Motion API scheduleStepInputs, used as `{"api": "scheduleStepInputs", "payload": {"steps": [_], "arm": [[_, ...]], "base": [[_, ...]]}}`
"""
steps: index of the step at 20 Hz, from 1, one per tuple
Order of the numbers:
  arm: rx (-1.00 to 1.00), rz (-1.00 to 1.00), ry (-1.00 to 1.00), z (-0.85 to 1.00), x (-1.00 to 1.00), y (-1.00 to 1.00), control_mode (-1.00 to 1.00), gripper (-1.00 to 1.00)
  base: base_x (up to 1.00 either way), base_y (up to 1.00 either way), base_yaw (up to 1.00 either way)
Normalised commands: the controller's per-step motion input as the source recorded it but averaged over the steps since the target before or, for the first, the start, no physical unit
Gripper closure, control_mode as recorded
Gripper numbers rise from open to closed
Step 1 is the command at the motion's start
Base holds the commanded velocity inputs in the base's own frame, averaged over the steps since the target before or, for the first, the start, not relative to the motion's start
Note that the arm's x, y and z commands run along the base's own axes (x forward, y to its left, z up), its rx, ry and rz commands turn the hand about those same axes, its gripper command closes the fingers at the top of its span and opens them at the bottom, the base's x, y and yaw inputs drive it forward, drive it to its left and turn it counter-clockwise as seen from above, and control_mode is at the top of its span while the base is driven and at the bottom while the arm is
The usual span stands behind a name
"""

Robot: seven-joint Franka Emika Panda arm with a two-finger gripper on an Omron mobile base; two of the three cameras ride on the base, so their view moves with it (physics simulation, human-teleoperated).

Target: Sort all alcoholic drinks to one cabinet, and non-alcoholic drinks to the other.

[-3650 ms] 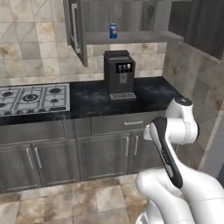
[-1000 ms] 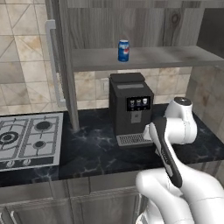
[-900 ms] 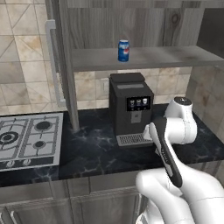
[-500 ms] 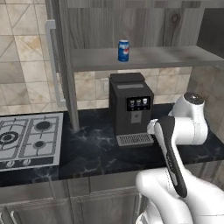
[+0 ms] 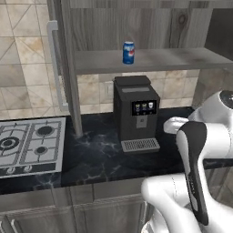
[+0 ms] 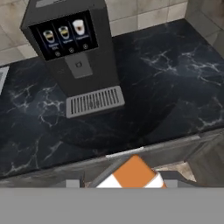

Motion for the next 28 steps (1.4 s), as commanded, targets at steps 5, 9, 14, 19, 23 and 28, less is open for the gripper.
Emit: {"api": "scheduleStepInputs", "payload": {"steps": [5,9,14,19,23,28], "arm": [[-0.02,-0.04,-0.09,0.95,-0.02,-0.01,-1.00,1.00],[0.00,-0.03,-0.03,0.83,0.01,-0.08,-1.00,1.00],[-0.01,-0.04,-0.06,0.68,0.01,0.00,-1.00,1.00],[-0.04,-0.03,-0.05,0.16,0.60,0.00,-1.00,1.00],[-0.04,0.00,-0.07,0.26,0.69,0.00,-1.00,1.00],[0.00,0.00,-0.02,0.71,0.29,0.00,-1.00,1.00]], "base": [[0.00,0.00,0.00],[0.00,0.00,0.00],[0.00,0.00,0.00],[0.00,0.00,0.00],[0.00,0.00,0.00],[0.00,0.00,0.00]]}}
